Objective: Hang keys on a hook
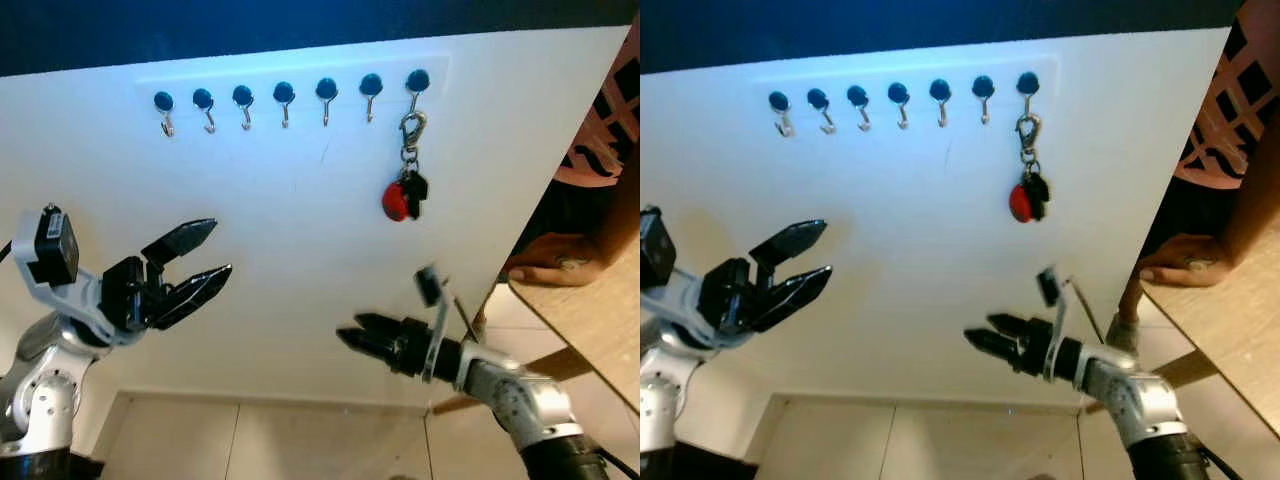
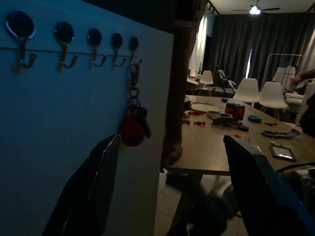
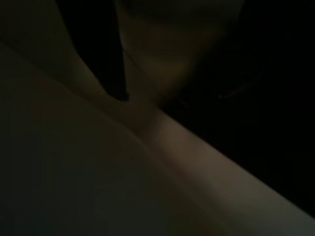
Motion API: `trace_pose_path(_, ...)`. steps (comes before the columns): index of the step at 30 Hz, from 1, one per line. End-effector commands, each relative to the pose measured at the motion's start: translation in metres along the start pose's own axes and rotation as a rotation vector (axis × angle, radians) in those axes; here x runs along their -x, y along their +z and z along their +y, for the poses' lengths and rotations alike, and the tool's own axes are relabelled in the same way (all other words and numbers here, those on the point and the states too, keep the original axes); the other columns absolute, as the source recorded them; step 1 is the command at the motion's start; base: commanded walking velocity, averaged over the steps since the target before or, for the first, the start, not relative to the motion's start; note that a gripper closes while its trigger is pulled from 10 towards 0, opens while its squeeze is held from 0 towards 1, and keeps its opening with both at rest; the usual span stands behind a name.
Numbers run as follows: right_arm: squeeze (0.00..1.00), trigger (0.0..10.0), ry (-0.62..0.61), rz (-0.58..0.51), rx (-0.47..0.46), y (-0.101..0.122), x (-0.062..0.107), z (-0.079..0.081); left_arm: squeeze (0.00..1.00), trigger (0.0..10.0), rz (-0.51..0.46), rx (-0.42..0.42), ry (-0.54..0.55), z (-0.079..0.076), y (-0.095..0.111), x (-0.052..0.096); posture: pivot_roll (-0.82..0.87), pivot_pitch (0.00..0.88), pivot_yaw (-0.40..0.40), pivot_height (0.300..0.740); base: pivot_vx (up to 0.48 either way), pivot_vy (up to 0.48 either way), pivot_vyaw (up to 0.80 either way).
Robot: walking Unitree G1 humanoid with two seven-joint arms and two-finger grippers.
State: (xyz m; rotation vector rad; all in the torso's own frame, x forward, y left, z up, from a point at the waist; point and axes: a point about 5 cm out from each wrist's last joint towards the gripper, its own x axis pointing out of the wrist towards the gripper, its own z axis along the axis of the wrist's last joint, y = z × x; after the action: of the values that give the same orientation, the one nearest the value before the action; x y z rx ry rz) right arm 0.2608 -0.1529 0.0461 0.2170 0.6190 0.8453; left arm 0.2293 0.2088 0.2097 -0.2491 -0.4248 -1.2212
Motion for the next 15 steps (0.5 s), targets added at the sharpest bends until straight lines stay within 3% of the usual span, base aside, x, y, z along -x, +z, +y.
trace_pose_path(1,0.0,10.0,-0.079,0.122,0.006,-0.03,-0.002,-0.007,0.0,10.0,0.047,0.014,-0.016,-0.003,0.0,0.004,-0.16,0.08,0.101,0.74,0.0,0.0,0.0)
trace_pose_path(2,0.0,10.0,-0.17,0.185,0.008,-0.044,-0.001,-0.016,0.0,10.0,0.051,0.024,-0.02,-0.004,-0.002,0.005,-0.16,0.08,0.101,0.74,0.0,0.0,0.0)
trace_pose_path(3,0.0,10.0,-0.17,0.185,0.008,-0.044,-0.001,-0.016,0.0,10.0,0.051,0.024,-0.02,-0.004,-0.002,0.005,-0.16,0.08,0.101,0.74,0.0,0.0,0.0)
trace_pose_path(5,0.0,10.0,-0.333,0.323,0.047,-0.072,0.005,-0.032,0.0,10.0,0.07,0.047,-0.022,-0.006,-0.005,0.009,-0.16,0.08,0.101,0.74,0.0,0.0,0.0)
trace_pose_path(7,0.0,10.0,-0.479,0.469,0.113,-0.102,0.017,-0.042,0.0,10.0,0.149,0.085,-0.015,-0.008,-0.016,0.016,-0.15,0.075,0.097,0.74,0.0,0.0,0.0)
trace_pose_path(10,0.0,10.0,-0.519,0.508,0.13,-0.111,0.022,-0.044,0.0,10.0,0.188,0.105,-0.006,-0.008,-0.022,0.019,-0.15,0.075,0.097,0.74,0.0,0.0,0.0)
trace_pose_path(12,0.0,10.0,-0.583,0.558,0.128,-0.127,0.029,-0.045,0.0,10.0,0.332,0.139,0.04,-0.007,-0.042,0.03,-0.14,0.071,0.094,0.74,0.0,0.0,0.0)
trace_pose_path(13,0.0,10.0,-0.583,0.558,0.128,-0.127,0.029,-0.045,0.0,10.0,0.332,0.139,0.04,-0.007,-0.042,0.03,-0.14,0.071,0.094,0.74,0.0,0.0,0.0)
trace_pose_path(15,0.0,10.0,-0.649,0.587,0.077,-0.148,0.039,-0.043,0.0,10.0,0.562,0.175,0.162,-0.002,-0.079,0.056,-0.14,0.066,0.09,0.74,0.0,0.0,0.0)
